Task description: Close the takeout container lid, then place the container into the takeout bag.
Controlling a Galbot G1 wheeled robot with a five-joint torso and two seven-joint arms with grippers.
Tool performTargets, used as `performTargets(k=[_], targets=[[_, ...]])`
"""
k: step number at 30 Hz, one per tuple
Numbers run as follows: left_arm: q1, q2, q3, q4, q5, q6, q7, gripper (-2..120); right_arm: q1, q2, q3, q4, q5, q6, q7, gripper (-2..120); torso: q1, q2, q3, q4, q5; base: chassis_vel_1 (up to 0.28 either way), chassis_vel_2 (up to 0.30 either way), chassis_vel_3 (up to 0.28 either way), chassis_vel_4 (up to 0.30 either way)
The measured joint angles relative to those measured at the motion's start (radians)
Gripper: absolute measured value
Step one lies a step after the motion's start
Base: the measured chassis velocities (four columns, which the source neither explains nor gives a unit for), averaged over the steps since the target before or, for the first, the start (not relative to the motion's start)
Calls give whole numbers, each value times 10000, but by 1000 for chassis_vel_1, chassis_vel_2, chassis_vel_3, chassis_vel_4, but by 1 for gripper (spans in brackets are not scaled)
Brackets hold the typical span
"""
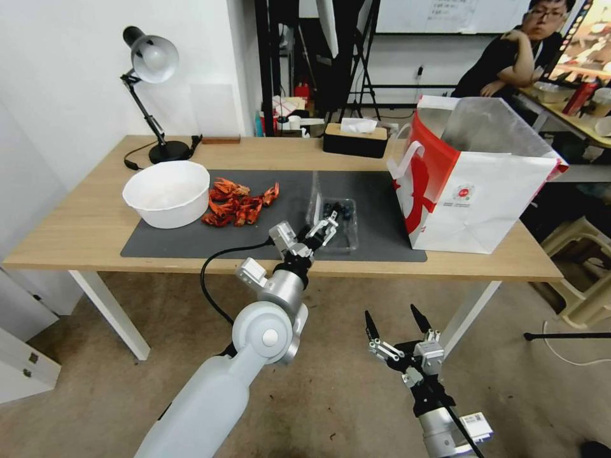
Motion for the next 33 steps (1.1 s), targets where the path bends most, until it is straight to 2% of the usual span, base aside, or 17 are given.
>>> performTargets(k=[9,11,18,21,22,28,33], targets=[[-308,184,183,321,19,183,1084,100,-51,-22,3,28,-41,0,6,100,-1,0,0,0,0,0,0,0,0],[-426,246,226,368,33,487,1404,100,-51,-23,3,29,-53,0,11,100,0,0,0,0,0,0,0,0,0],[-831,354,474,531,-126,1075,1522,100,-46,7,-28,5,-106,0,29,100,0,0,0,0,0,0,0,0,0],[-840,355,482,535,-132,1085,1522,100,-46,9,-30,3,-108,0,30,100,0,-1,0,0,0,0,0,0,0],[-1162,360,718,732,-491,1491,1484,100,-44,36,-60,-48,-141,0,35,100,0,0,0,0,0,0,0,0,0],[-1528,267,796,989,-1358,1987,1018,100,-40,75,-87,-90,-171,4,35,100,0,-1,0,0,0,0,0,0,0],[-1725,155,678,1119,-2326,2712,-137,96,-39,125,-106,-126,-187,32,33,100,0,0,0,0,0,0,0,0,0]])
